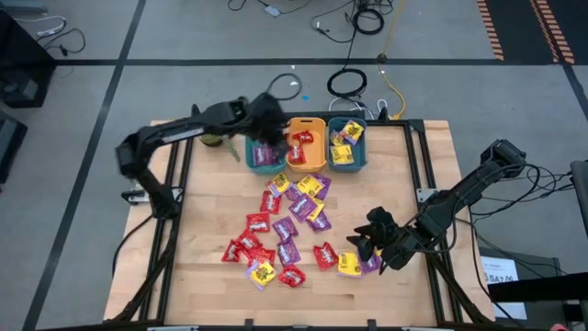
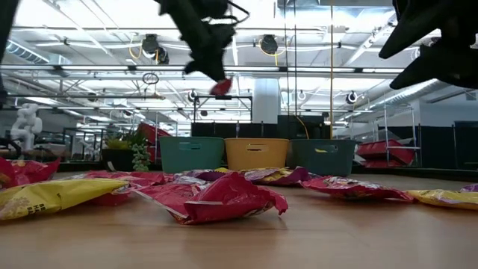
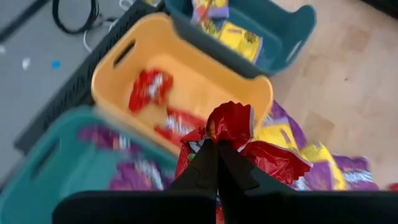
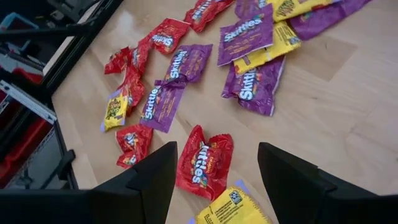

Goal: Sort candy
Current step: Put the red candy into the yellow bin

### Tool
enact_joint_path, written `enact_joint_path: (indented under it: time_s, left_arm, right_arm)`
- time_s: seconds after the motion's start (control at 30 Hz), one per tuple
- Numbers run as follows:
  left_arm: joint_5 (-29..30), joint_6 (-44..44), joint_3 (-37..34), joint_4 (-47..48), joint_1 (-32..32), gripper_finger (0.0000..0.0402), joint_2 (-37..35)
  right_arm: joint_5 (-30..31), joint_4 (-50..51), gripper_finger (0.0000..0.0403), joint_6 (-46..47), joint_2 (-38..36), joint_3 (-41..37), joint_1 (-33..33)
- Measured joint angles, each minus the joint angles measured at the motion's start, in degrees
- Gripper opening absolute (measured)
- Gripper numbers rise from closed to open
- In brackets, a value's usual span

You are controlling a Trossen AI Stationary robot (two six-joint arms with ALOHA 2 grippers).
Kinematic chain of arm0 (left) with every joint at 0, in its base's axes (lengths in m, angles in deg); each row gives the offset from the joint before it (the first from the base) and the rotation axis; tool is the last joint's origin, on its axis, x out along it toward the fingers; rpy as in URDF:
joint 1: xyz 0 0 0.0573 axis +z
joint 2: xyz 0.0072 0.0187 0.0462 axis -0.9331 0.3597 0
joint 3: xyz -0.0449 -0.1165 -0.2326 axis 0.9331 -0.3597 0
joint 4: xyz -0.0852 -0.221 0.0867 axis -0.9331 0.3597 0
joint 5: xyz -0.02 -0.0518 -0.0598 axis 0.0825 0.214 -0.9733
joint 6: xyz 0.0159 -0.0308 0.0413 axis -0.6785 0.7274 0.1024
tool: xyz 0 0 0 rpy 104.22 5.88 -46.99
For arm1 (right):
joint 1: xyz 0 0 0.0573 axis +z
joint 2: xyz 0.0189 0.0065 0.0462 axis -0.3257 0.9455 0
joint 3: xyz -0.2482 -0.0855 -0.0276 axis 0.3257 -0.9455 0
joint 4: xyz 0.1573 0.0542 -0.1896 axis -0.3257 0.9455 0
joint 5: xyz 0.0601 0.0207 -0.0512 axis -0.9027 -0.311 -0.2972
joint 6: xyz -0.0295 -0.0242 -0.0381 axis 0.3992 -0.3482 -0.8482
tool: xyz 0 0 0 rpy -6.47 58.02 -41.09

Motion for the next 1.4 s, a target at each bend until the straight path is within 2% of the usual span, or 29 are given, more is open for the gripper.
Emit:
enact_joint_path:
  time_s: [0.1,0.23,0.47,0.6,1.17,1.4]
  left_arm:
    - [-0.14,-4.21,5.29,-0.01,0.3,0.0007,5.85]
    - [0.93,-9.06,9.81,0.21,0.33,0.0041,11.83]
    - [2.08,-13.23,11.57,0.52,0.58,0.0111,17.37]
    - [2.53,-14.42,11.57,1.32,0.76,0.0133,17.71]
    - [3.32,-15.69,11.66,3.55,-0.15,0.0137,16.09]
    - [3.34,-14.08,11.63,-0.41,-0.39,0.0138,16.09]
  right_arm:
    - [0.03,1.35,0.0215,3.73,0.0,0.0,-0.22]
    - [0.1,2.3,0.0215,8.7,0.0,0.0,-1.51]
    - [0.1,2.3,0.0215,12.35,0.0,0.0,-4.1]
    - [0.11,2.32,0.0215,12.31,0.0,0.0,-4.75]
    - [0.03,3.21,0.0215,8.87,0.02,0.0,-4.87]
    - [-0.01,3.18,0.0215,7.86,0.02,0.0,-4.87]
